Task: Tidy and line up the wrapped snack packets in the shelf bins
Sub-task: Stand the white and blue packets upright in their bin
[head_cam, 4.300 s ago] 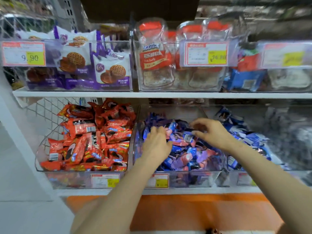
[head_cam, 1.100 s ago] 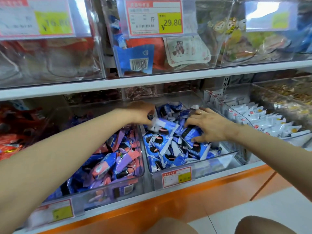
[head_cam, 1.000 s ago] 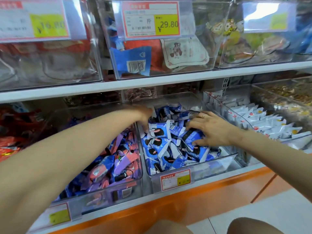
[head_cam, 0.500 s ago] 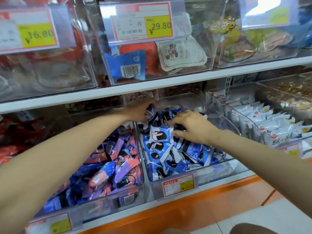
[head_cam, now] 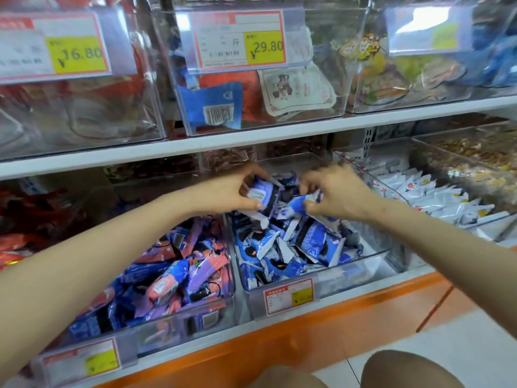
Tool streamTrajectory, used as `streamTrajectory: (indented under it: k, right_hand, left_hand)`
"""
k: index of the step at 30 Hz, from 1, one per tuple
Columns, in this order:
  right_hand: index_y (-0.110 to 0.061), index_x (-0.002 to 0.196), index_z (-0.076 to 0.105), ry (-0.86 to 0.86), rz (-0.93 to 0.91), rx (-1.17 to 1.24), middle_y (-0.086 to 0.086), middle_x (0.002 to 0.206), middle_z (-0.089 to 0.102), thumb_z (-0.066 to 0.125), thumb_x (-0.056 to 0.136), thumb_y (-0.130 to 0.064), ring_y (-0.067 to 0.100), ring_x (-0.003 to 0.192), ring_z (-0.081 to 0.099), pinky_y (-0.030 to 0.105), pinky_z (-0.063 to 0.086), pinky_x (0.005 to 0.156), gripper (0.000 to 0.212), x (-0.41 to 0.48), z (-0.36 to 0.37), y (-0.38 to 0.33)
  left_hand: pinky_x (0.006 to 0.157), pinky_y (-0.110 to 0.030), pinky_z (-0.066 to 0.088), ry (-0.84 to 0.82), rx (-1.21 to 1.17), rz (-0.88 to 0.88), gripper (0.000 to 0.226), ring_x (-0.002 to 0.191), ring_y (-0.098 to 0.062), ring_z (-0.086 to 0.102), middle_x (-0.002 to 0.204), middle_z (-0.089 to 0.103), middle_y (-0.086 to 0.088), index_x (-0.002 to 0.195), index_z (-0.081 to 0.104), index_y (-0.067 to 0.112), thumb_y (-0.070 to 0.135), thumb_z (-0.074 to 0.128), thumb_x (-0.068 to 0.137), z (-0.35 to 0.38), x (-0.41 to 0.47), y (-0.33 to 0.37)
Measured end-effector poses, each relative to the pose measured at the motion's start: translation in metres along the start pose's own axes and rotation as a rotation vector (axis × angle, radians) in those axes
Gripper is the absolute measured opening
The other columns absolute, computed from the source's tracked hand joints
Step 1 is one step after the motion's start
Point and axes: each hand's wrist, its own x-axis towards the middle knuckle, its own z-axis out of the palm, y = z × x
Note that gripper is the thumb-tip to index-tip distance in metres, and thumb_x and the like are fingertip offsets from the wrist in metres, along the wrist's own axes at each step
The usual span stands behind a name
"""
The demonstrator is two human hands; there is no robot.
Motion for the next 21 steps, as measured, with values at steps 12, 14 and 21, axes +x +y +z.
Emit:
streamTrajectory:
  k: [12,14,21]
  right_hand:
    - [-0.038,0.069,0.064,-0.135,-0.208,-0.103,-0.019,0.096,0.066,0.05,0.073,-0.049,0.008,0.112,0.046,0.035,0.017,0.105,0.019,-0.102,-0.013,0.063]
    - [-0.037,0.07,0.065,-0.066,-0.19,-0.076,-0.018,0.094,0.066,0.05,0.075,-0.045,0.011,0.107,0.052,0.034,0.018,0.105,0.019,-0.101,-0.016,0.059]
    - [-0.026,0.084,0.069,-0.002,-0.175,0.006,-0.007,0.086,0.065,0.042,0.083,-0.048,0.01,0.086,0.048,0.026,0.031,0.08,0.035,-0.052,-0.019,0.026]
  left_hand:
    - [0.08,-0.033,0.048,-0.229,0.046,0.148,0.048,0.093,-0.014,0.056,0.104,0.052,0.007,0.118,0.037,0.023,0.017,0.07,0.084,0.087,0.014,0.05]
    - [0.082,-0.032,0.043,-0.203,0.264,0.211,0.038,0.098,-0.012,0.05,0.112,0.053,0.004,0.116,0.045,0.019,0.026,0.067,0.086,0.09,0.012,0.051]
    - [0.082,-0.024,0.035,0.094,0.455,0.108,0.027,0.11,-0.014,0.051,0.117,0.057,0.005,0.111,0.059,0.022,0.038,0.059,0.089,0.022,-0.001,0.005]
